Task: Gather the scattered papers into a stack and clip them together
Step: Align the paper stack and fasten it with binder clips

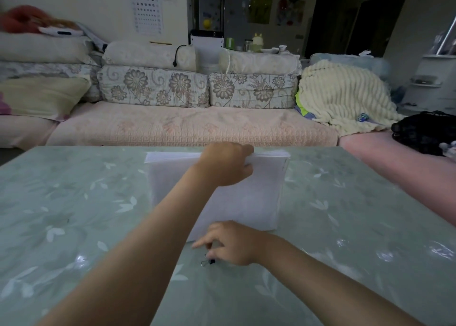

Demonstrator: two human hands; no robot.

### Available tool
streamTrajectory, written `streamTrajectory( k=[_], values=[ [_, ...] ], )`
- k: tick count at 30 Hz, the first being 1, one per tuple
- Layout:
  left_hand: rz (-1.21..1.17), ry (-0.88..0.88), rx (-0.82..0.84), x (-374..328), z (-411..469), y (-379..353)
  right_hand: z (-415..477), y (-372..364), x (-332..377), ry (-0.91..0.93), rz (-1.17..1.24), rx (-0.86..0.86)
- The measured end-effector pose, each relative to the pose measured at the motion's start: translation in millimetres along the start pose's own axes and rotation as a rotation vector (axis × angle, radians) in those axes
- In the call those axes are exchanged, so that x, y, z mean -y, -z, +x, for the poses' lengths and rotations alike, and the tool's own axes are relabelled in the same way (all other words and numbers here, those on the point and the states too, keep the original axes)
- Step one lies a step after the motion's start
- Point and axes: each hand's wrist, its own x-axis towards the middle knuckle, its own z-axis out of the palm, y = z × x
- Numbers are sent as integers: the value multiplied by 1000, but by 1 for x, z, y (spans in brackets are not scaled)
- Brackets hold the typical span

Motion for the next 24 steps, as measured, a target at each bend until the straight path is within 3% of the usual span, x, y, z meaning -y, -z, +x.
streamTrajectory(
  k=[9,13,16,21,24],
  values=[
    [-9,-29,-13,1,-1,-1,-16,32,1,-58,85,-64],
    [-37,-18,-6,0,-1,2,-38,84,4,-121,356,-201],
    [-48,-8,6,-1,-1,3,-61,120,0,-83,337,-362],
    [-81,-5,-3,-1,-3,4,-76,149,-32,-136,372,-873],
    [-82,-3,-2,-3,-4,4,-75,148,-50,-264,447,-752]
  ],
)
